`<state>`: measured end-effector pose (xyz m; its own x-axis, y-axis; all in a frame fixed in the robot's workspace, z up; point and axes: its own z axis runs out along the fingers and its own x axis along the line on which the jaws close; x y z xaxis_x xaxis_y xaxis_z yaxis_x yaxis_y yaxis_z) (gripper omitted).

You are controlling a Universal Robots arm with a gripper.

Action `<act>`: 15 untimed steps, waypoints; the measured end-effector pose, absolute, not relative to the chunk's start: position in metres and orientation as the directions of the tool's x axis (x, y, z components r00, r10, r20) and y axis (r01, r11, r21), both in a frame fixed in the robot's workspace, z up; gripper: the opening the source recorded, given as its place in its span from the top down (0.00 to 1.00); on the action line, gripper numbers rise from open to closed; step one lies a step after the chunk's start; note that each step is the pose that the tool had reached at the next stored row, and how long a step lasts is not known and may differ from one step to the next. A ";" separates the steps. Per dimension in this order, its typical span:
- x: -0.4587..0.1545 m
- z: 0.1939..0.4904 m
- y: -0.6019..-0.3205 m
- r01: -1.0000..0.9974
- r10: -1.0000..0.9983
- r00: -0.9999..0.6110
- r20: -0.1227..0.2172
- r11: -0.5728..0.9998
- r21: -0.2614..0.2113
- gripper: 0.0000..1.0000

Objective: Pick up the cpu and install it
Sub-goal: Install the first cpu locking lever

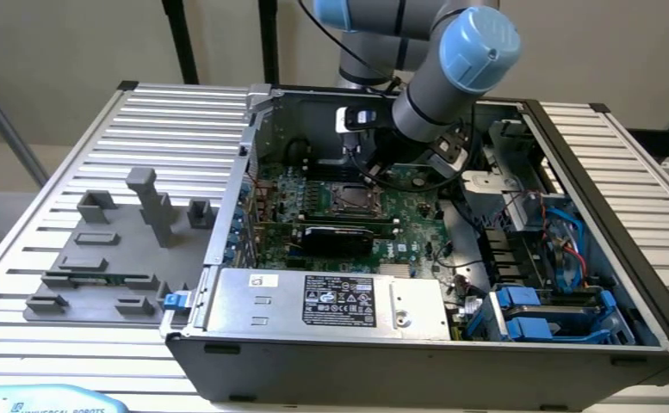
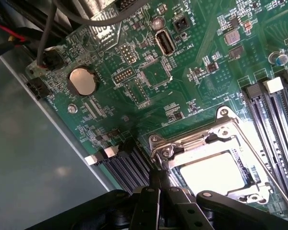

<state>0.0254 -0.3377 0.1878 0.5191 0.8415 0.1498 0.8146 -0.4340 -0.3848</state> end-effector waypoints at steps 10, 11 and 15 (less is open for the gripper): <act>0.027 0.187 -0.342 0.815 0.840 0.517 0.161 -0.426 -0.392 0.89; 0.027 0.188 -0.343 0.815 0.840 0.518 0.161 -0.426 -0.393 0.89; 0.026 0.196 -0.344 0.814 0.840 0.518 0.163 -0.425 -0.395 0.89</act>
